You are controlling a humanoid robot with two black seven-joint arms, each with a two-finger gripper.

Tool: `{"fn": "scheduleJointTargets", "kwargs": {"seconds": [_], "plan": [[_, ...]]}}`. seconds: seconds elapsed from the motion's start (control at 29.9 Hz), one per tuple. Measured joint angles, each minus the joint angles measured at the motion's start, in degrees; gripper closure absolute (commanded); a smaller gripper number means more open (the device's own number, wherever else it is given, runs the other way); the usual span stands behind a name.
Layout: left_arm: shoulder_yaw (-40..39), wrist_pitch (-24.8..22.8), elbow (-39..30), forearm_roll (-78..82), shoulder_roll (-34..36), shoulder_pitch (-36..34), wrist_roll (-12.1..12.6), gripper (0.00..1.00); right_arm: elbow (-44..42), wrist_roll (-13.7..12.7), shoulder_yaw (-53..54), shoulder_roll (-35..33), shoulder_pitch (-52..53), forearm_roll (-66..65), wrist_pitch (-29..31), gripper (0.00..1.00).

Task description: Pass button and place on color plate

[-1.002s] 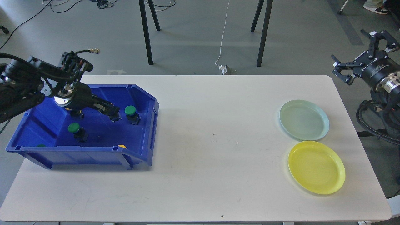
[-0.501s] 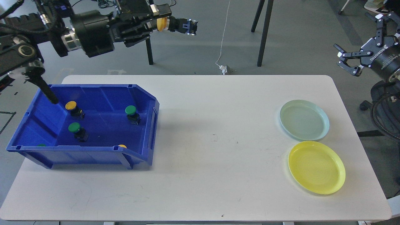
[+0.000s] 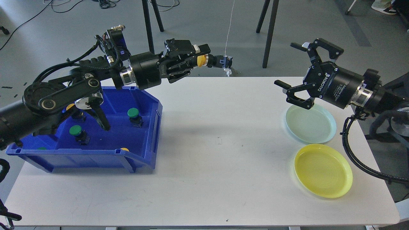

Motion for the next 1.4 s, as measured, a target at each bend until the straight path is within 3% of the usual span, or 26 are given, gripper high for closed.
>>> {"fn": "scheduleJointTargets", "kwargs": {"seconds": [0.23,0.84,1.17,1.27,1.37,1.4], "plan": [[0.0,0.0,-0.1,0.0,0.0,0.0,0.0,0.95,-2.9,-0.1,-7.0,6.9,6.1,0.6,0.0,0.00],[0.2,0.0,-0.1,0.0,0.0,0.0,0.0,0.94,-15.2,-0.2,-8.0,22.1,11.9,1.1,0.0,0.06],[0.2,0.0,-0.2,0.0,0.0,0.0,0.0,0.94,-15.4,-0.2,-8.0,22.0,12.1,1.0,0.0,0.49],[0.2,0.0,-0.2,0.0,0.0,0.0,0.0,0.94,-15.4,-0.3,-8.0,21.9,12.1,1.0,0.0,0.65],[0.2,0.0,-0.2,0.0,0.0,0.0,0.0,0.93,-15.4,-0.3,-7.9,21.8,12.1,1.0,0.0,0.89],[0.2,0.0,-0.2,0.0,0.0,0.0,0.0,0.93,-15.4,-0.4,-7.9,21.8,12.1,1.0,0.0,0.92]]}}
